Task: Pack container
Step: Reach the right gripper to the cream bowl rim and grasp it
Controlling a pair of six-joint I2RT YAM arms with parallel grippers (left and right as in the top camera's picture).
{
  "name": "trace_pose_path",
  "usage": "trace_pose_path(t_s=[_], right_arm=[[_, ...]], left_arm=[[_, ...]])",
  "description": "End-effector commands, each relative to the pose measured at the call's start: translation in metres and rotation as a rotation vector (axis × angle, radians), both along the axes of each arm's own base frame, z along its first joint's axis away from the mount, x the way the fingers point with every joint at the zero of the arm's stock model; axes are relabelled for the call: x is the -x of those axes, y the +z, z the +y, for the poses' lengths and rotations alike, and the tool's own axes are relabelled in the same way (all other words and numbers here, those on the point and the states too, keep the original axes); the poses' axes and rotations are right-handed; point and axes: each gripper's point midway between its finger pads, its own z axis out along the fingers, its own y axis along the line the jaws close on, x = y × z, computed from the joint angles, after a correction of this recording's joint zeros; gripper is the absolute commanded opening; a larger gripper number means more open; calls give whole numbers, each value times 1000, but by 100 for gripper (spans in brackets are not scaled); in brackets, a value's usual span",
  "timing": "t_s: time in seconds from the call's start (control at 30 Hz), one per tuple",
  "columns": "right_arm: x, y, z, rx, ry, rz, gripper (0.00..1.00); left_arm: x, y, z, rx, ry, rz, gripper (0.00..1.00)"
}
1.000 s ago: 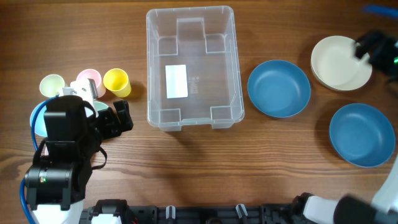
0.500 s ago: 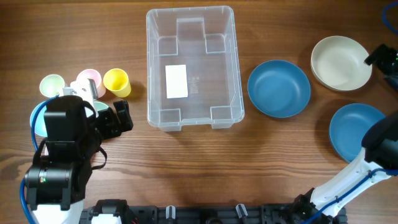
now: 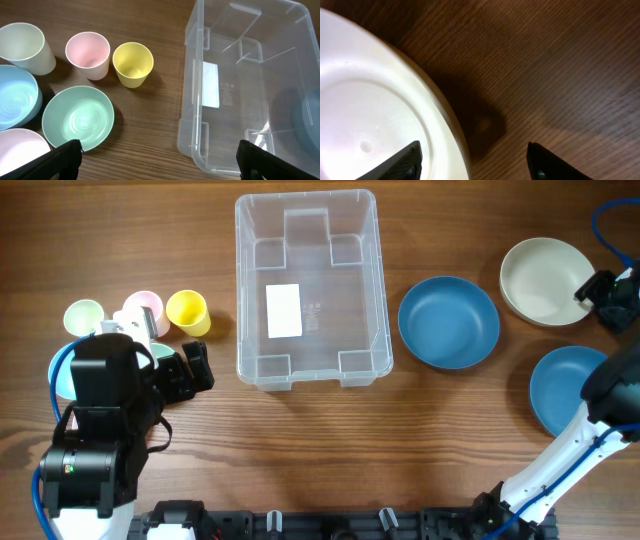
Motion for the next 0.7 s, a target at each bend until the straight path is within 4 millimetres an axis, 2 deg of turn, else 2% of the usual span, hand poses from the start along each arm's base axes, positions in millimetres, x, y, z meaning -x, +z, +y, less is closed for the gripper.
trace_pose_path(t_s=[0.0, 0.07, 0.2, 0.37, 0.5, 0.67], right_arm=[[0, -25, 8, -12, 13, 47, 63], [-2, -26, 9, -11, 12, 43, 49], [-2, -26, 9, -16, -8, 41, 30], [-2, -26, 9, -18, -18, 39, 14], [-3, -26, 9, -21, -33, 37, 5], [-7, -23, 15, -51, -23, 11, 4]], left_arm=[[-1, 10, -4, 19, -9, -26, 100], [-1, 10, -4, 19, -9, -26, 100], [-1, 10, -4, 19, -9, -26, 100], [-1, 10, -4, 19, -9, -26, 100], [-1, 10, -4, 19, -9, -26, 100], [-1, 10, -4, 18, -9, -26, 100]])
